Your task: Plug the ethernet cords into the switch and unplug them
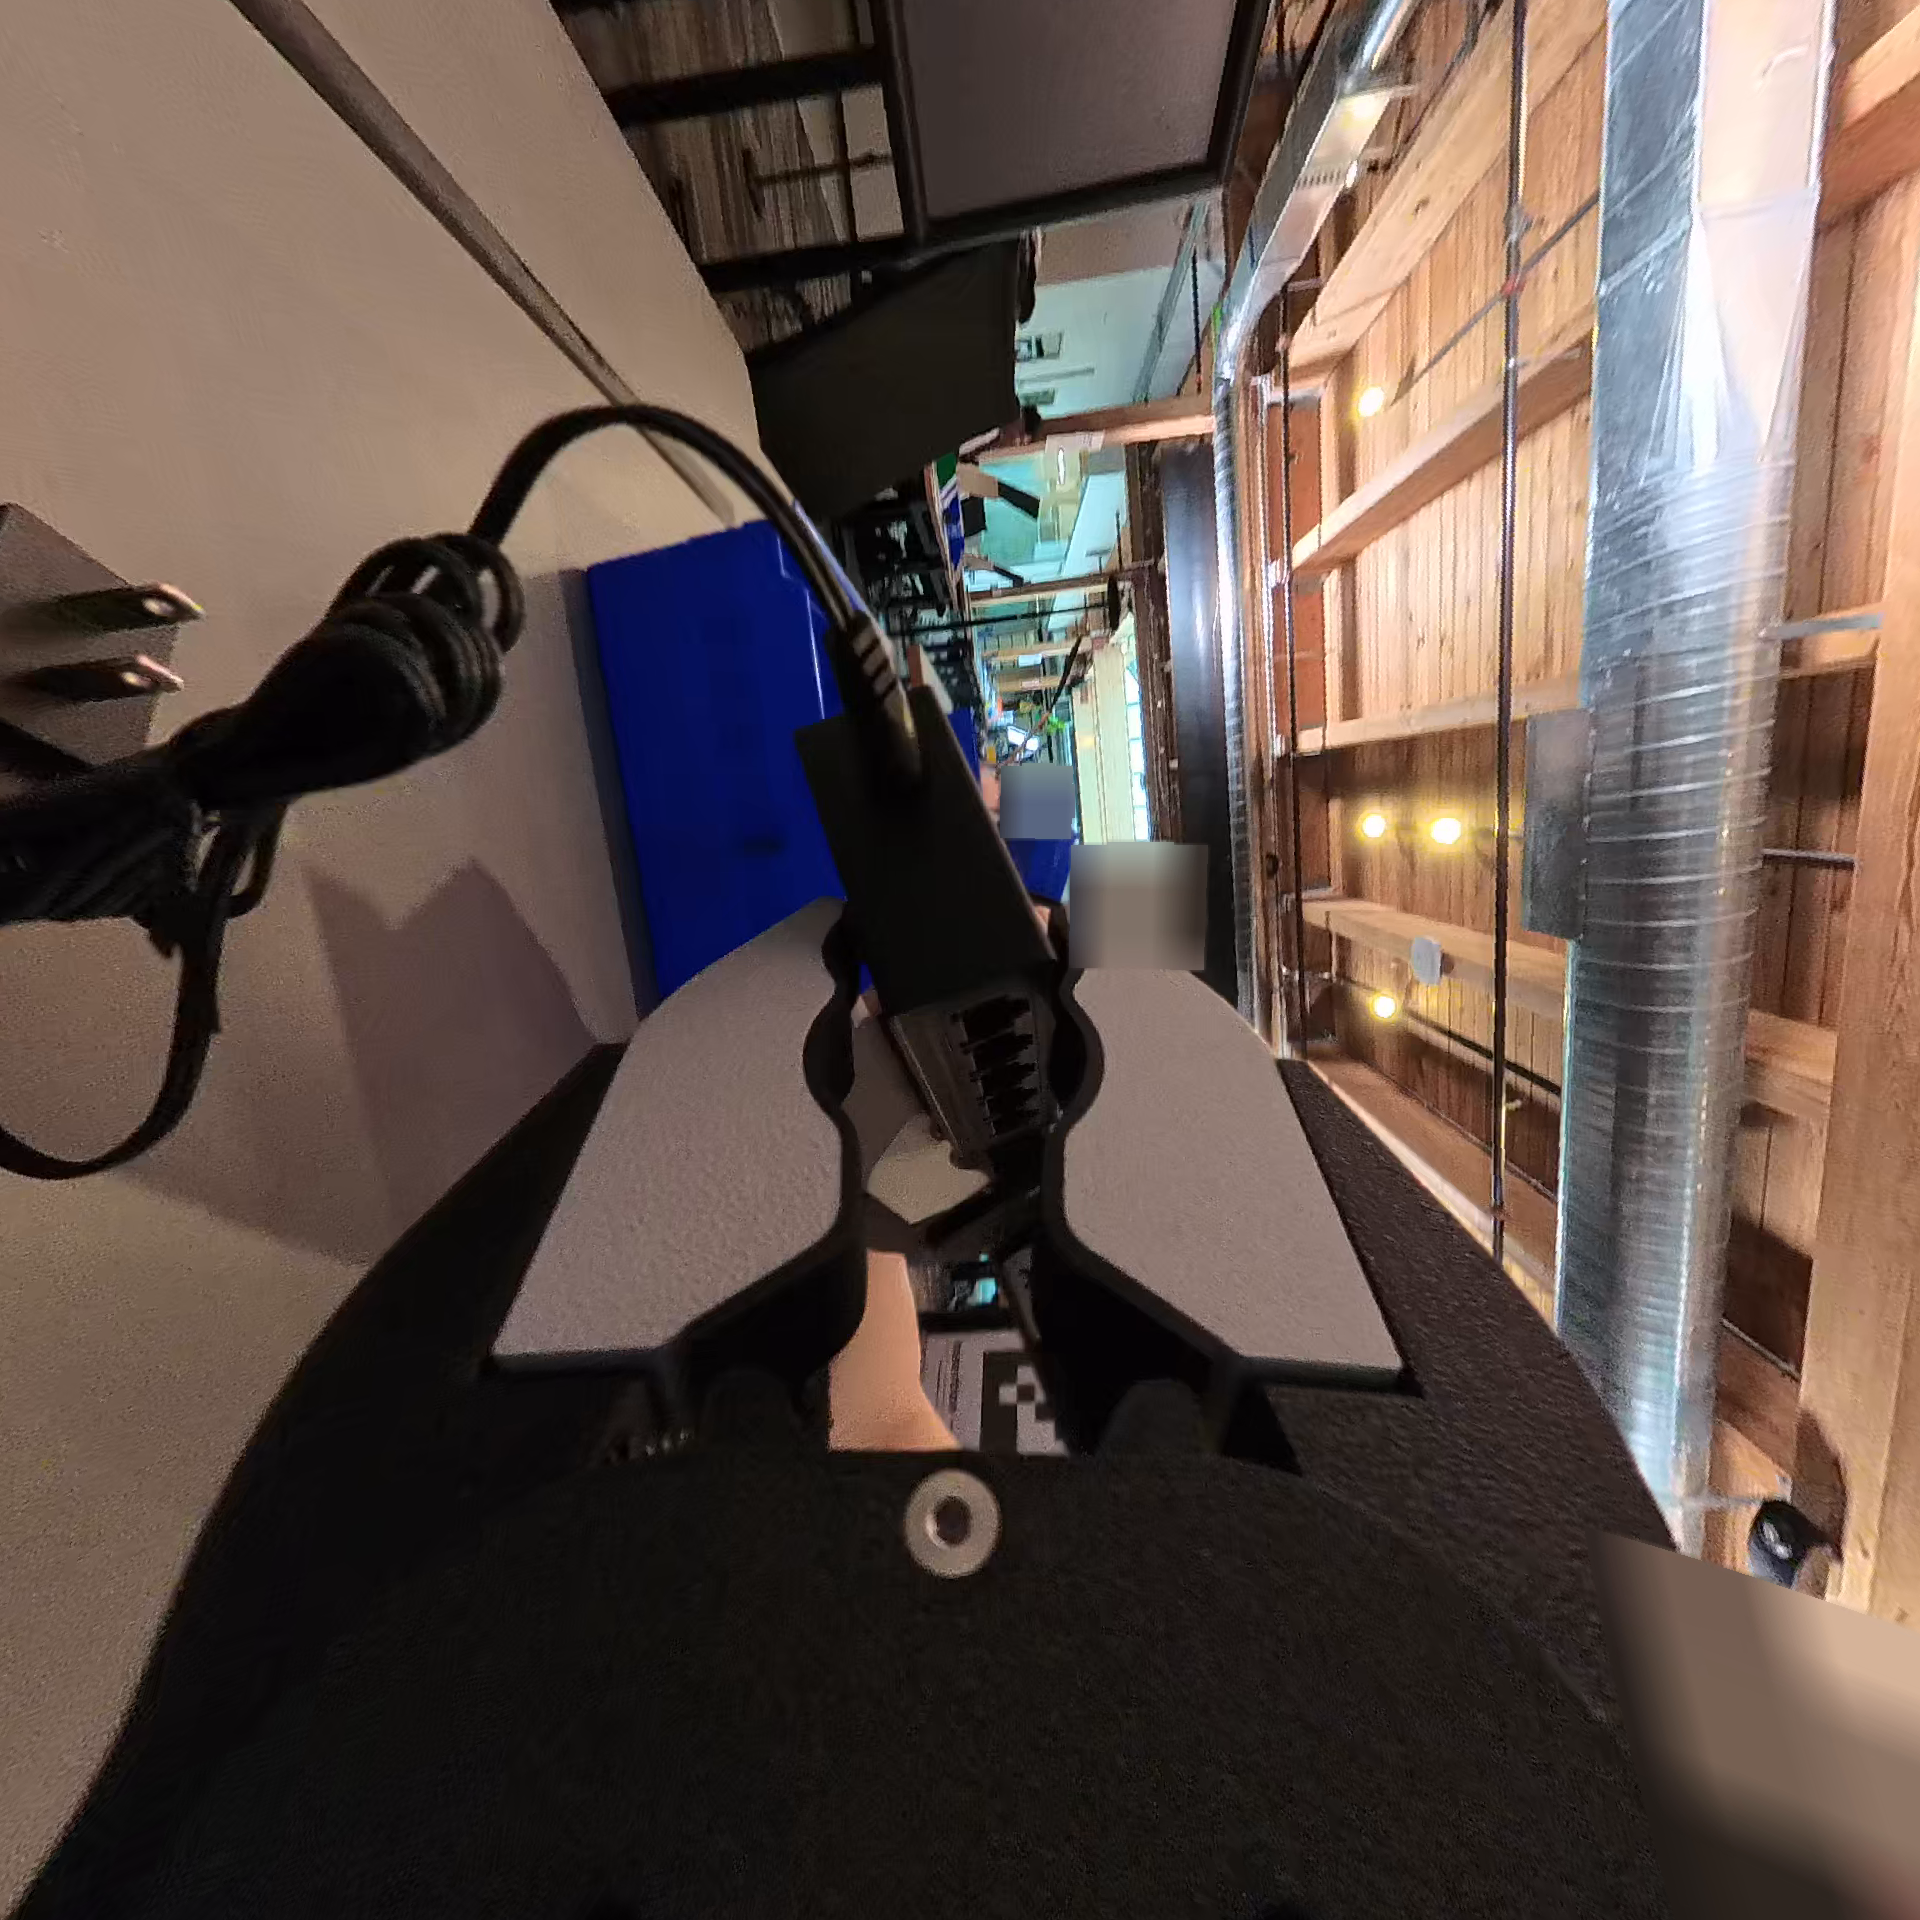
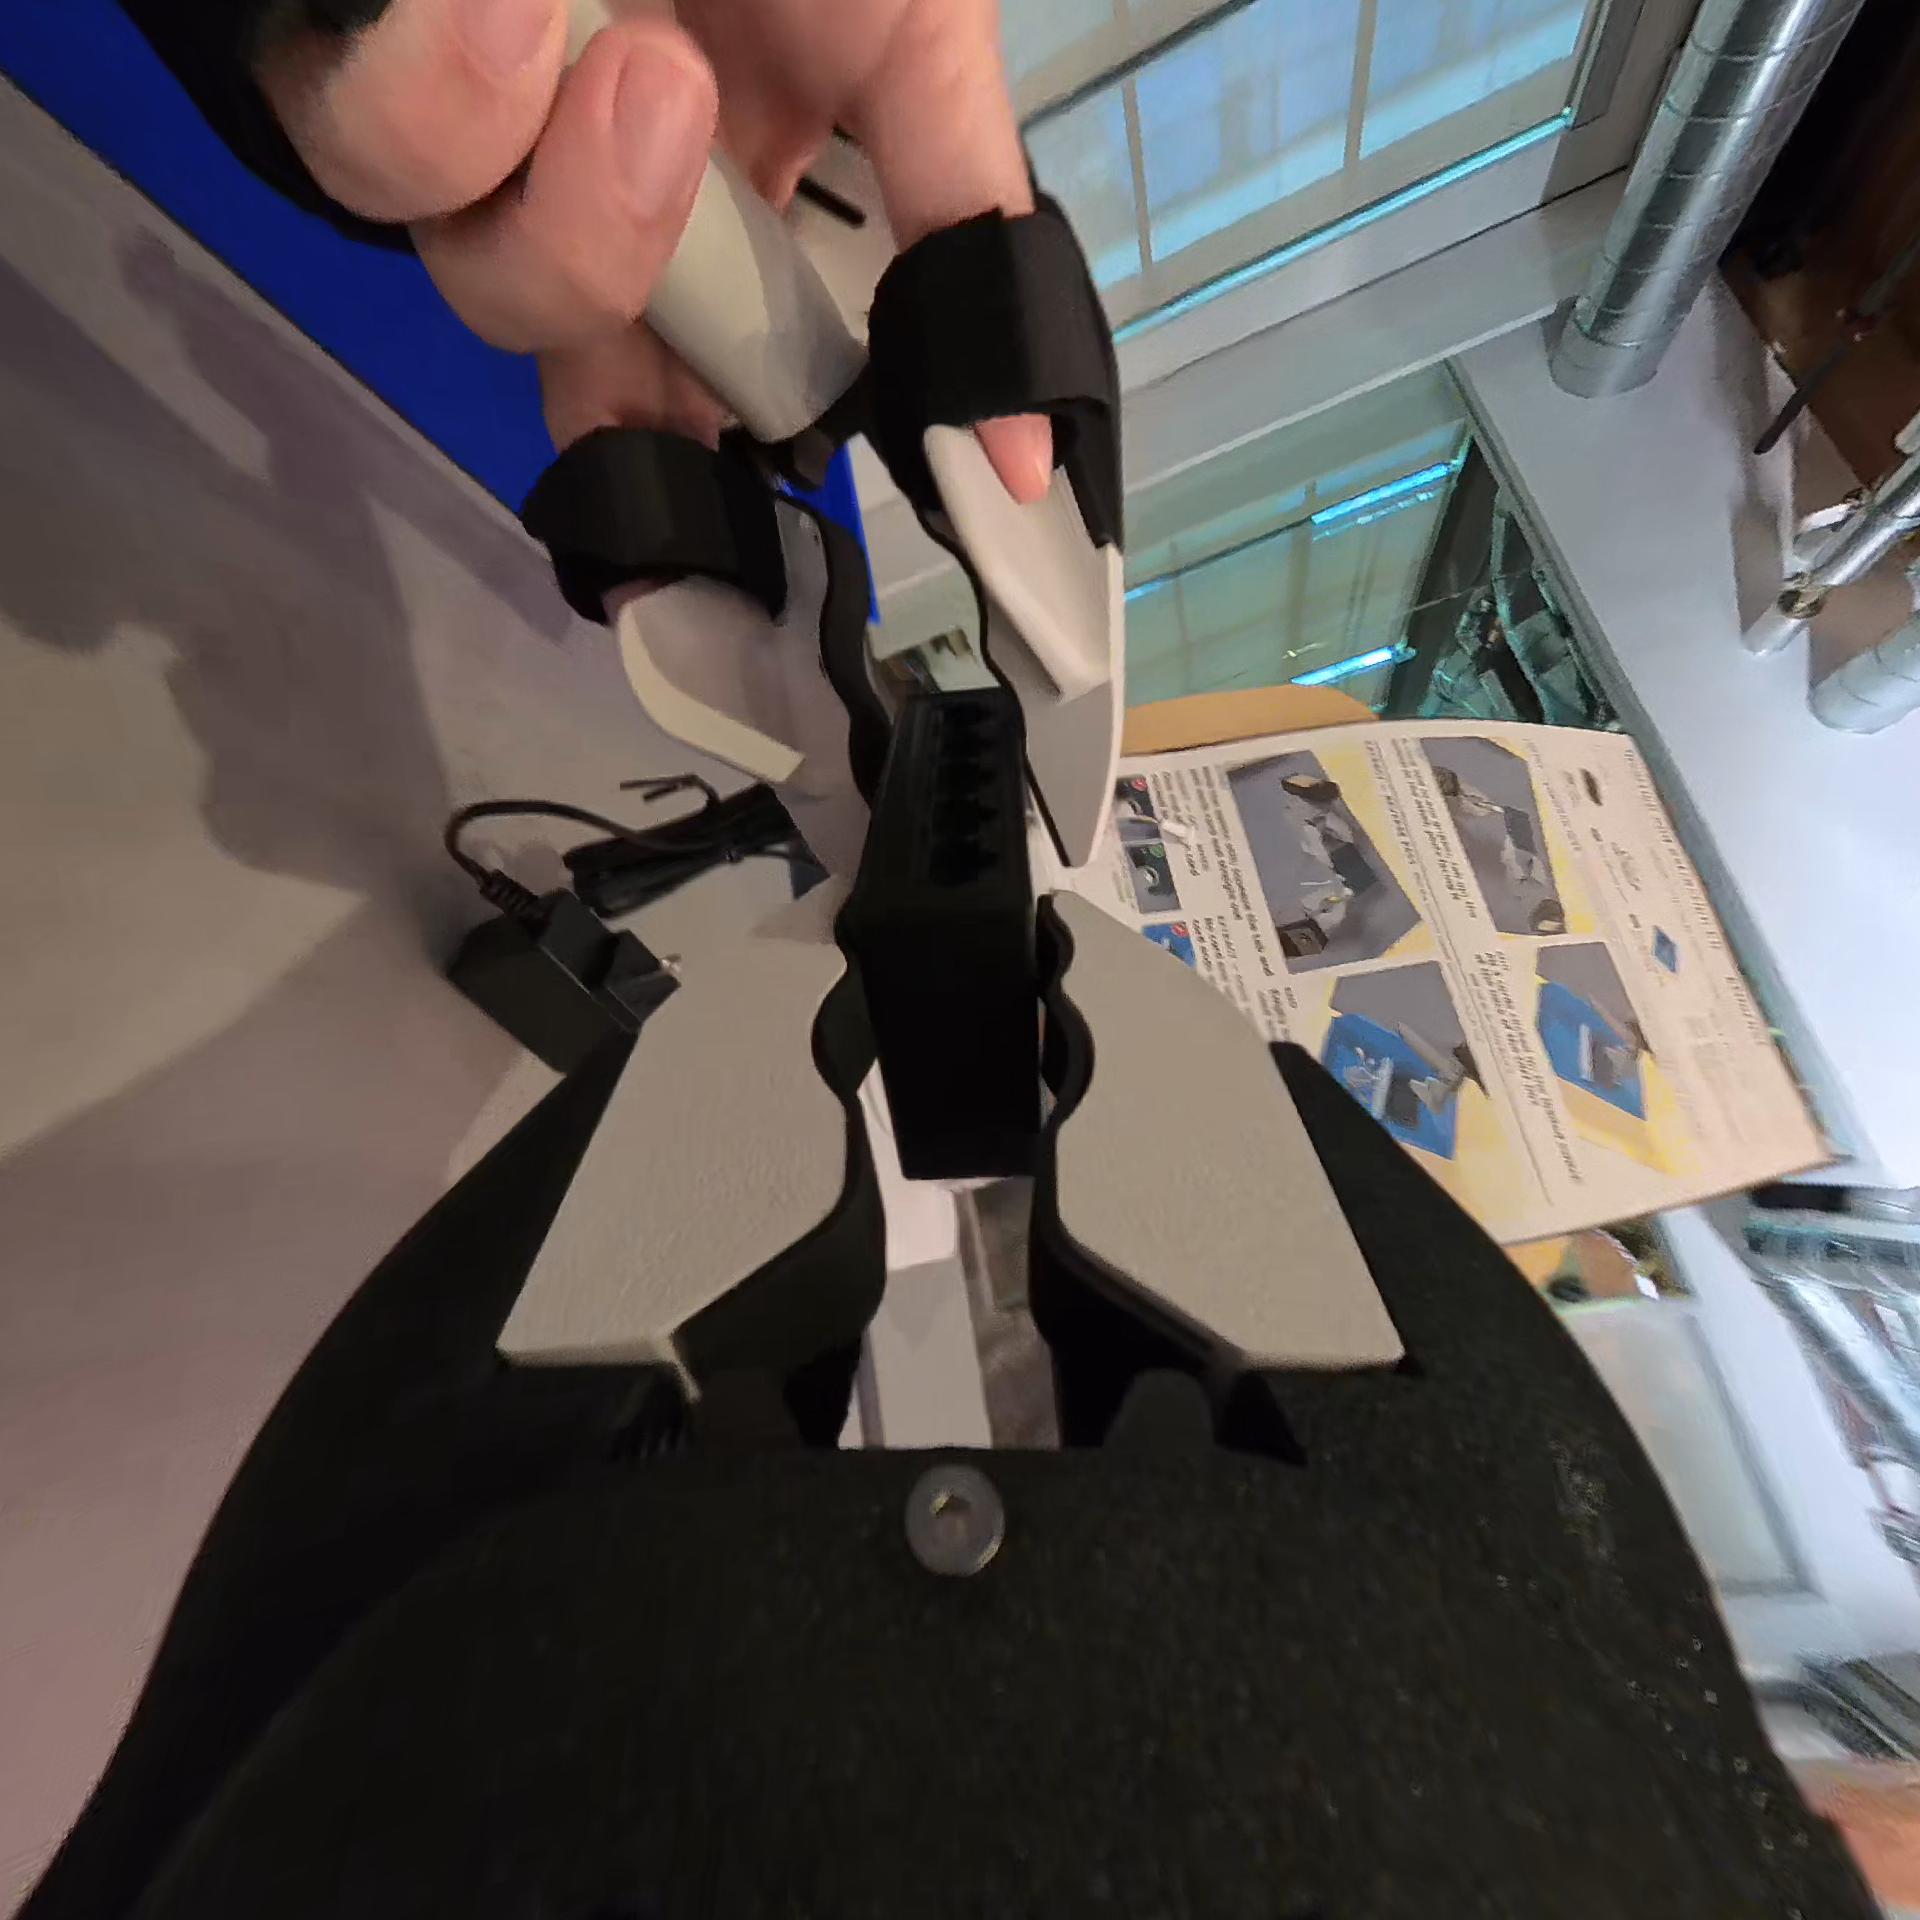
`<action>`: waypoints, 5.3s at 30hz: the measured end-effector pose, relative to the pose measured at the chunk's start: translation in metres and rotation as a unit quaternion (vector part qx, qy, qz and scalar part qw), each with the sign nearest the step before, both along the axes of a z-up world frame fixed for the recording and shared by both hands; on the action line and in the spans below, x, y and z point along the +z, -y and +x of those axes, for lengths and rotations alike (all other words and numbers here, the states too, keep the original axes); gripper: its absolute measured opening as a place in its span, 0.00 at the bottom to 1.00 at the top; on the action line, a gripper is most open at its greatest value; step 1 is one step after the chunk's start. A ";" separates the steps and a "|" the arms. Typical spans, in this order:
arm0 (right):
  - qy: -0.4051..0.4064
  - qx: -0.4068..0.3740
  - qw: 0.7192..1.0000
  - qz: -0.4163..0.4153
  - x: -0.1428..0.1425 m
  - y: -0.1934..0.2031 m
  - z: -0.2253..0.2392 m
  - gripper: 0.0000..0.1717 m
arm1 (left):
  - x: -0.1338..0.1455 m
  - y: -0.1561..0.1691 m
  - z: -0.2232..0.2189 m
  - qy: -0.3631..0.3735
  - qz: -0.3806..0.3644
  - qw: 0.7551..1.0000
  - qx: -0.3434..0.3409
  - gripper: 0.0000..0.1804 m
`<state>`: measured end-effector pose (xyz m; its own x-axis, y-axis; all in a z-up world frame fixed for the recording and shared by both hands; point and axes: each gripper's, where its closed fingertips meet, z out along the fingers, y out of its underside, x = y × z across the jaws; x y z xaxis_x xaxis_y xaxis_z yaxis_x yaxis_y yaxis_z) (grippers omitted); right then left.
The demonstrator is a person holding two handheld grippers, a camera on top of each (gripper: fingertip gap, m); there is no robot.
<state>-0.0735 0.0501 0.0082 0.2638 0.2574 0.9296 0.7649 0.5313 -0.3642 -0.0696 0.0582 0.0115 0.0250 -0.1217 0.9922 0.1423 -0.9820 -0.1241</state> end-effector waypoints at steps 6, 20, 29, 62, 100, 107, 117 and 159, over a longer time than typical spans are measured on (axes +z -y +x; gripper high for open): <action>0.024 -0.065 0.997 0.032 0.001 -0.010 0.000 0.23 | -0.002 -0.009 -0.008 0.004 -0.003 0.999 0.040 0.17; 0.094 -0.060 0.990 0.091 -0.005 -0.005 -0.008 0.17 | -0.004 0.000 -0.009 0.001 -0.017 1.000 0.020 0.16; 0.066 -0.050 0.992 0.092 -0.002 0.000 -0.012 0.17 | -0.002 0.002 -0.009 -0.004 -0.009 1.000 0.009 0.17; -0.117 0.018 0.990 -0.082 0.010 -0.001 0.004 0.17 | 0.026 -0.009 -0.314 -0.491 0.475 0.728 -0.058 0.11; -0.098 -0.004 0.991 -0.086 0.002 -0.008 0.012 0.17 | -0.135 -0.040 -0.327 -0.630 0.114 0.767 -0.048 0.08; -0.097 -0.009 0.991 -0.089 -0.002 -0.011 0.014 0.17 | -0.039 -0.035 -0.301 -0.532 0.294 0.794 0.016 0.03; -0.088 -0.014 0.992 -0.088 -0.004 -0.012 0.013 0.17 | -0.022 0.002 -0.223 -0.486 0.402 0.772 -0.079 0.03; -0.083 -0.034 0.991 -0.098 -0.007 -0.017 0.016 0.17 | -0.139 0.043 -0.072 -0.475 0.363 0.770 -0.226 0.12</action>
<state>-0.0575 0.0670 0.0015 0.4329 0.4056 0.8051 0.7173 0.3860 -0.5801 -0.1417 0.0148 -0.1277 0.4893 -0.8439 0.2199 -0.6859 -0.5282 -0.5006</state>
